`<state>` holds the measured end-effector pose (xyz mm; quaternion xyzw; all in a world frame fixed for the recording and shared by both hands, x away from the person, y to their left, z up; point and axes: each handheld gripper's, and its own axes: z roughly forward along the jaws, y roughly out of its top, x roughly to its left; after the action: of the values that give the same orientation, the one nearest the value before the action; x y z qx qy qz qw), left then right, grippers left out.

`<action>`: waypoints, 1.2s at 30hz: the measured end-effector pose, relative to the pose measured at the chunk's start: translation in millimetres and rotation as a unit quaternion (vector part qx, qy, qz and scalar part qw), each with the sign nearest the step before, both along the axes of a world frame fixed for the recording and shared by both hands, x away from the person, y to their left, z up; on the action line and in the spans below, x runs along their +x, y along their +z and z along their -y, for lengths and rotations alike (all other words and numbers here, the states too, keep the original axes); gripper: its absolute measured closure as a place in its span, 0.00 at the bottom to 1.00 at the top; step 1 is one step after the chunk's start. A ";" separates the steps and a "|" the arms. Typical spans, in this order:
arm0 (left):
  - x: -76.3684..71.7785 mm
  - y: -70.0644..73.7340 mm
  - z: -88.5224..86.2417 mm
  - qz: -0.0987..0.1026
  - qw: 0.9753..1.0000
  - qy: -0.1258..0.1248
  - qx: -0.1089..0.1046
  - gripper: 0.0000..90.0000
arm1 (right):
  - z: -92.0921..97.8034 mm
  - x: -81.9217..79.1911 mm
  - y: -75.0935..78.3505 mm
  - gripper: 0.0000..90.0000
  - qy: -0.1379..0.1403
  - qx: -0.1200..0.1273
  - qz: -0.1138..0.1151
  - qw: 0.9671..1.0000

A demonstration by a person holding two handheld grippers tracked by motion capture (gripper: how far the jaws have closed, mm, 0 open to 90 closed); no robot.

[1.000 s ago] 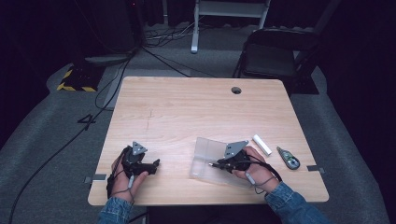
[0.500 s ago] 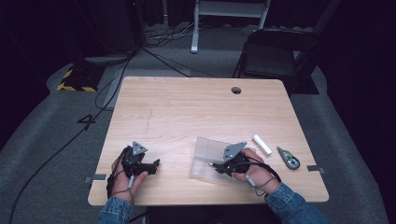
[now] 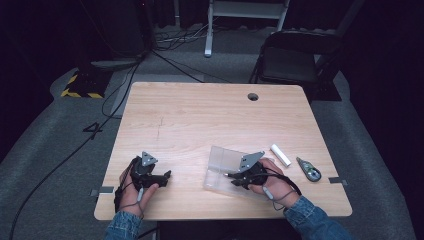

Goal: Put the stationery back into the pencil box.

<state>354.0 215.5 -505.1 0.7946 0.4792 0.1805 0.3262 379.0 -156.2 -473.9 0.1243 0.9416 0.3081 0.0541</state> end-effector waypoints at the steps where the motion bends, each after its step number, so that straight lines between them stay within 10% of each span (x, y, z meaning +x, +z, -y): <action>1: 0.0 0.0 0.0 0.000 1.000 0.000 0.000 0.15 | 0.1 0.2 0.1 0.81 -0.002 0.001 0.002 1.000; 36: 0.9 -0.1 0.4 0.000 1.000 -0.002 -0.001 0.15 | 4.1 0.8 1.2 0.79 -0.010 -0.006 -0.017 1.000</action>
<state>354.8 215.0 -505.2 0.7954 0.4778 0.1793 0.3270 379.8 -160.4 -472.7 0.1385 0.9430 0.2999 0.0420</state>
